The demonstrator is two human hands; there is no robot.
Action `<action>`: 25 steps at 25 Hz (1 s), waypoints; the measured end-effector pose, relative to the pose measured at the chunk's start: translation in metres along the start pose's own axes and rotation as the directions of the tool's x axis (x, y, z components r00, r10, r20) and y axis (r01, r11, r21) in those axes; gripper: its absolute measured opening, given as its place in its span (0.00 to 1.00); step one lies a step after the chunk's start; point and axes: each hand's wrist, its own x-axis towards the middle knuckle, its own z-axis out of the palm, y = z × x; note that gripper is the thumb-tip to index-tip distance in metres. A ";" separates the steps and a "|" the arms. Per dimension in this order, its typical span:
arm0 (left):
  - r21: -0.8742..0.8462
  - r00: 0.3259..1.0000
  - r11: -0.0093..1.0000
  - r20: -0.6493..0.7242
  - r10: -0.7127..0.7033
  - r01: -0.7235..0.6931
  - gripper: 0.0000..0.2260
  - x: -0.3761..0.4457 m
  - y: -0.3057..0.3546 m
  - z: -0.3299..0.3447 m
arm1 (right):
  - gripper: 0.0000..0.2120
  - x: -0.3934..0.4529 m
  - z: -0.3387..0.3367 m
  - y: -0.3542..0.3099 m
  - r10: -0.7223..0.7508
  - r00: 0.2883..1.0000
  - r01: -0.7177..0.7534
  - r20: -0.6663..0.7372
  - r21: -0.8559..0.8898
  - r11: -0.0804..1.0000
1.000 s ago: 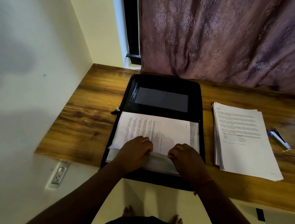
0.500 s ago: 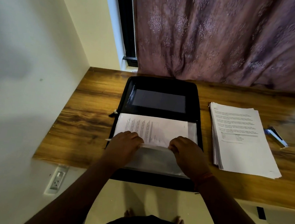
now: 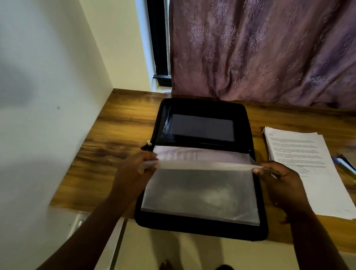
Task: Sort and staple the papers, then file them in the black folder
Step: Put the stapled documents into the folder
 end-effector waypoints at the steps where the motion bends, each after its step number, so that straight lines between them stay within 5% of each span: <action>1: -0.175 0.986 0.972 -0.025 -0.163 0.157 0.09 0.002 0.001 -0.005 | 0.04 0.002 0.001 -0.004 0.004 0.999 -0.001 -0.045 0.050 0.999; 3: -0.391 0.942 0.865 0.018 -0.334 0.314 0.09 0.015 0.000 -0.009 | 0.04 0.010 0.008 -0.015 -0.010 0.992 0.035 -0.129 0.186 0.982; 6: -0.501 0.948 0.810 0.070 -0.311 0.303 0.09 0.052 0.004 0.001 | 0.04 0.035 0.016 -0.032 -0.006 0.972 0.075 -0.236 0.281 0.957; 9: -0.626 0.918 0.723 -0.029 -0.396 0.292 0.08 0.099 0.007 0.021 | 0.05 0.083 0.021 -0.039 0.000 0.962 0.094 -0.273 0.331 0.939; 13: -0.539 0.905 0.790 -0.111 -0.410 0.291 0.05 0.152 -0.001 0.049 | 0.12 0.153 0.027 -0.026 0.101 0.964 0.007 -0.247 0.401 0.916; 18: -0.463 0.871 0.823 -0.189 -0.453 0.328 0.09 0.206 -0.024 0.074 | 0.11 0.202 0.036 -0.001 0.189 0.981 -0.165 -0.033 0.355 0.920; 23: -0.350 0.856 0.820 -0.087 -0.509 0.452 0.09 0.247 -0.046 0.096 | 0.13 0.258 0.054 0.023 0.233 0.971 -0.222 -0.047 0.162 0.961; 25: -0.229 0.900 0.880 -0.033 -0.434 0.416 0.22 0.249 -0.055 0.099 | 0.15 0.271 0.065 0.033 0.247 0.967 -0.249 -0.056 -0.035 0.968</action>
